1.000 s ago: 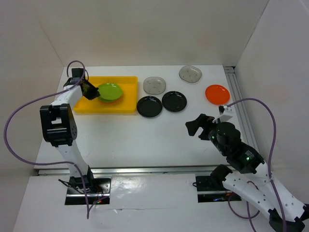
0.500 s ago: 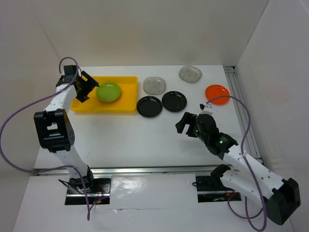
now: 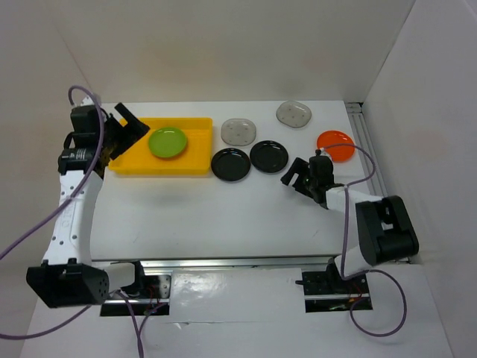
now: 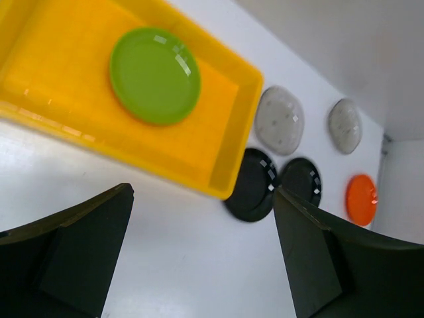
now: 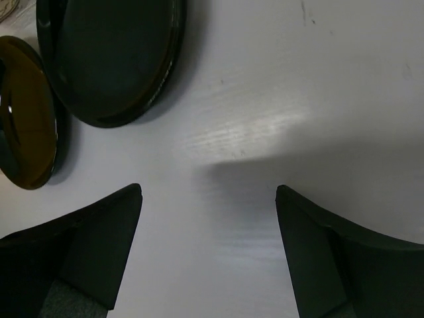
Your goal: Place the plates into the plastic bin on the countertop
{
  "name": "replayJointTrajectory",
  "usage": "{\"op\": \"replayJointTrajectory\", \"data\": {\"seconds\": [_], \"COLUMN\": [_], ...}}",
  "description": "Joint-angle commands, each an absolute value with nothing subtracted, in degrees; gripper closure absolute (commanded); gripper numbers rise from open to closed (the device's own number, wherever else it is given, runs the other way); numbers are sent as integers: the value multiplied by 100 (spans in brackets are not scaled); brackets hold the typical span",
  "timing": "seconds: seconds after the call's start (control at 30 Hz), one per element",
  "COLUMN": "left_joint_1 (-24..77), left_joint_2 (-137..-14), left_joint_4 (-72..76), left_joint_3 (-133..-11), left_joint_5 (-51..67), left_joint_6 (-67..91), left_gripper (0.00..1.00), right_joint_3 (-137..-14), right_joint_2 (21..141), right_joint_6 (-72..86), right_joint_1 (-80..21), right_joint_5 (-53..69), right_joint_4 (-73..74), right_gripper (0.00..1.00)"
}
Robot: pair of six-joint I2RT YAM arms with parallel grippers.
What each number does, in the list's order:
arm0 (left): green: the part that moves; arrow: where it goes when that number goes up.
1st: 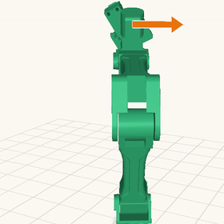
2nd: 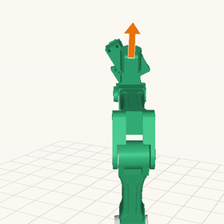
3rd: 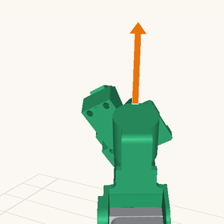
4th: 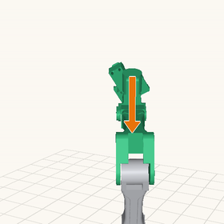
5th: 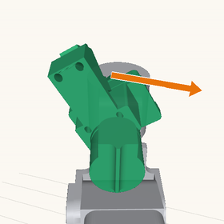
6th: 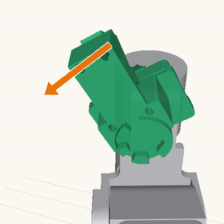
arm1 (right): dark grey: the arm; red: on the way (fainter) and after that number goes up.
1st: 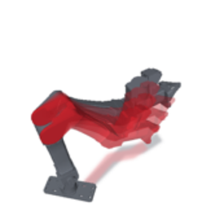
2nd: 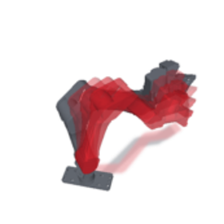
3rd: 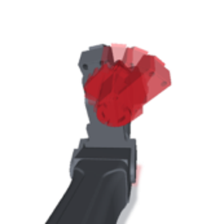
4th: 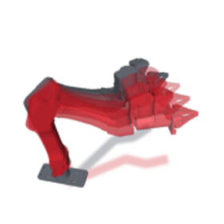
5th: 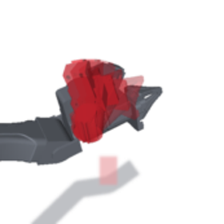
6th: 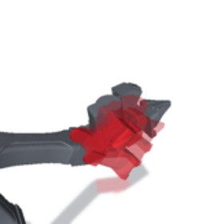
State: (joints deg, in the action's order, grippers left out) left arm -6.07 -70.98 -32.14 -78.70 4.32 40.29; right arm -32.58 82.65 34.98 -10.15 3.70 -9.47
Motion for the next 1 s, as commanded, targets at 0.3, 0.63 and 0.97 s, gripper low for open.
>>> {"op": "replayJointTrajectory", "data": {"seconds": [0.3,0.63,0.97], "left_joint_1": [-458,9,1010], "left_joint_2": [-6881,-6891,-6582], "left_joint_4": [-3813,-3824,-1988], "left_joint_3": [-6820,-6918,-5995], "left_joint_5": [97,-1,1897], "left_joint_6": [3629,3419,3638], "left_gripper": [0,0,0], "right_joint_3": [-4816,-4939,-4887], "right_joint_2": [10888,11216,8328], "right_joint_6": [3445,3744,4342], "right_joint_1": [-765,-510,-1062], "right_joint_5": [695,563,-1500], "right_joint_4": [-1767,-1486,236], "right_gripper": [36,100,100]}}
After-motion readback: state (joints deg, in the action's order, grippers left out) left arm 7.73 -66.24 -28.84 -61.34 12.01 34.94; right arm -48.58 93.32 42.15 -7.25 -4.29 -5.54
